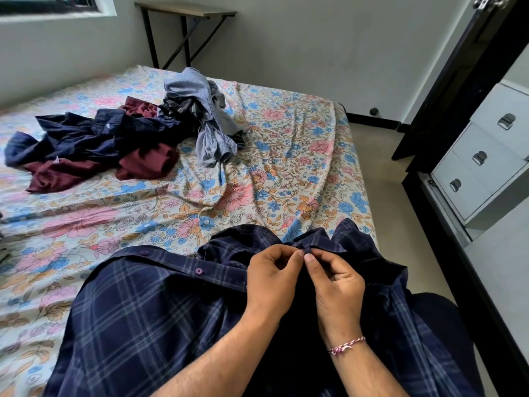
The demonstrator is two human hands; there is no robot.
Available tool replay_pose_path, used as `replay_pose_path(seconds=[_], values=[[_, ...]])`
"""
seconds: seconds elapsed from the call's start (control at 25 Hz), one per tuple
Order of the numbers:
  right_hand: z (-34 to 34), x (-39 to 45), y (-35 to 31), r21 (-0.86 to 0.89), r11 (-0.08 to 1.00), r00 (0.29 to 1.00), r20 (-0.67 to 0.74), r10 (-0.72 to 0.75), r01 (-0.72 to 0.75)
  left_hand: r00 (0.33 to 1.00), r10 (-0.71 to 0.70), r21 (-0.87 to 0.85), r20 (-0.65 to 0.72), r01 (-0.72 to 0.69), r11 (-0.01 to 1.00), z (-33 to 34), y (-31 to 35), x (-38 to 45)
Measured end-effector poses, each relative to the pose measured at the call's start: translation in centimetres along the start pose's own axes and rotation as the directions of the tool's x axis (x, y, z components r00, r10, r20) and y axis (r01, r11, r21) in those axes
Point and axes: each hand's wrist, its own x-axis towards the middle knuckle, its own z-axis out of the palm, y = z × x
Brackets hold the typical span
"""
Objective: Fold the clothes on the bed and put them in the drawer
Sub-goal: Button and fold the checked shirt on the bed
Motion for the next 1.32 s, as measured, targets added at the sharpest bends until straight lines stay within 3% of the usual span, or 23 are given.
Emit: replay_pose_path(seconds=[0.2,0.48,0.64,0.72,0.88,0.96,1.04,1.16,1.32], values=[[0.0,1.0,0.5,-0.033,0.999,0.999,0.041,0.0,0.001,0.998,-0.06,-0.057,0.012,0.06,0.997,-0.3,-0.2,0.6],[-0.1,2.6,0.8,-0.199,0.98,0.979,0.198,0.045,-0.005,0.994,-0.085,0.102,0.068,0.077,0.992,-1.3,-0.9,2.5],[-0.4,3.1,0.9,-0.22,0.974,0.978,0.189,0.09,-0.047,0.986,-0.092,0.183,0.136,0.066,0.981,-1.6,-0.8,2.9],[-0.7,3.0,1.4,-0.187,0.982,0.975,0.214,0.054,-0.013,0.979,-0.128,0.109,0.162,0.111,0.988,-1.4,-0.8,2.8],[-1.1,3.1,2.0,-0.135,0.991,0.972,0.235,0.012,0.02,0.949,-0.251,-0.224,0.189,0.29,0.93,-0.7,-0.6,2.7],[-1.5,3.1,2.3,-0.16,0.986,0.973,0.231,-0.009,0.047,0.942,-0.277,-0.249,0.19,0.319,0.914,-0.4,-0.5,2.3],[-1.9,2.9,2.6,-0.214,0.974,0.972,0.234,-0.026,0.077,0.955,-0.247,-0.122,0.166,0.269,0.955,-0.4,-0.6,2.0],[-2.6,2.7,2.8,-0.408,0.89,0.969,0.216,-0.124,0.205,0.986,-0.084,0.275,0.145,0.041,0.96,-0.4,-0.7,1.8],[-3.1,2.0,2.7,-0.576,0.753,0.948,0.196,-0.251,0.318,0.98,-0.043,0.381,0.196,-0.035,0.924,0.2,-0.5,0.9]])
